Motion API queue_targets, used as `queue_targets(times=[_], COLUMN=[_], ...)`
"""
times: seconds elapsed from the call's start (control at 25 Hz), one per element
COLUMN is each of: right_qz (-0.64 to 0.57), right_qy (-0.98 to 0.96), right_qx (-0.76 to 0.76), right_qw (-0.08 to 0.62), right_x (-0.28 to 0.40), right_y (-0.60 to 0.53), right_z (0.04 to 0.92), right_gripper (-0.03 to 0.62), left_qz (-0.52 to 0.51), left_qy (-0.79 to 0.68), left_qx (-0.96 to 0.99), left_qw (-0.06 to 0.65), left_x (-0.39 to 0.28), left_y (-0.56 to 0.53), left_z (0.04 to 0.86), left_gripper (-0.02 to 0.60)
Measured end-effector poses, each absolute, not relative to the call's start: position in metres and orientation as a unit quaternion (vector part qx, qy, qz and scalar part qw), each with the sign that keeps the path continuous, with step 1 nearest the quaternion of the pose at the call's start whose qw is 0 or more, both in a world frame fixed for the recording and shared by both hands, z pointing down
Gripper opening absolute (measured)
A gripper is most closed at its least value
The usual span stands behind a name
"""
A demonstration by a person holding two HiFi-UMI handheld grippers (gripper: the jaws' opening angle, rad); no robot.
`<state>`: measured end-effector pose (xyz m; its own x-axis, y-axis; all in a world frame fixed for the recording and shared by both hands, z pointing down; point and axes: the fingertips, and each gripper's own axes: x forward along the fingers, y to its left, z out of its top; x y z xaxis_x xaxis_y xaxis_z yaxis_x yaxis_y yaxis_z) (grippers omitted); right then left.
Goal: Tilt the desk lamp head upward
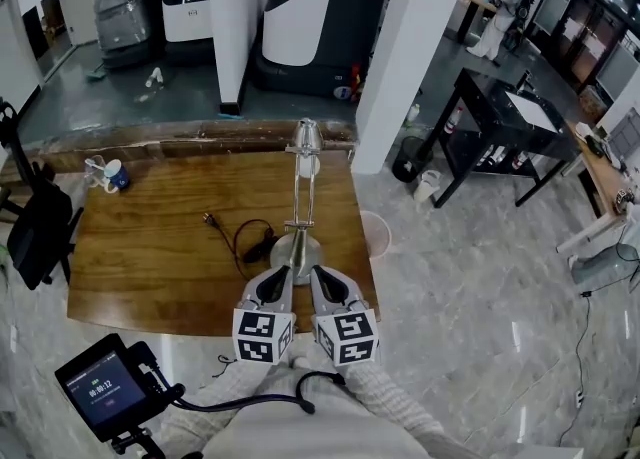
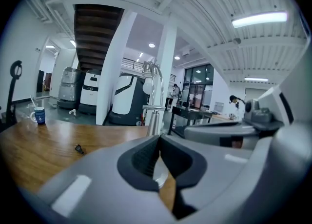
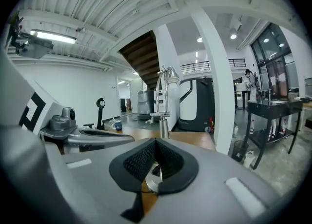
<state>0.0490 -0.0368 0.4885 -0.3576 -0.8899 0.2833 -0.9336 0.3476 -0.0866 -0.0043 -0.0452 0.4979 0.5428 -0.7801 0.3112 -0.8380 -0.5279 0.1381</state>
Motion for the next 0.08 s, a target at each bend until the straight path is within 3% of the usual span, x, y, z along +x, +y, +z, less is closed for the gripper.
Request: queue_targets(times=[0.08], right_qz=[0.117], right_qy=[-0.816], right_qx=[0.558], right_qw=[0.094], right_x=[0.0487], right_y=[-0.0351], right_z=[0.4891], right_gripper=[-0.002], left_qz=[0.105], left_qy=[-0.466], left_qx=[0.868], left_qw=[0.137], left_x=[-0.0038], left_y=[-0.0439], left_z=[0.4978], left_gripper=[0.008])
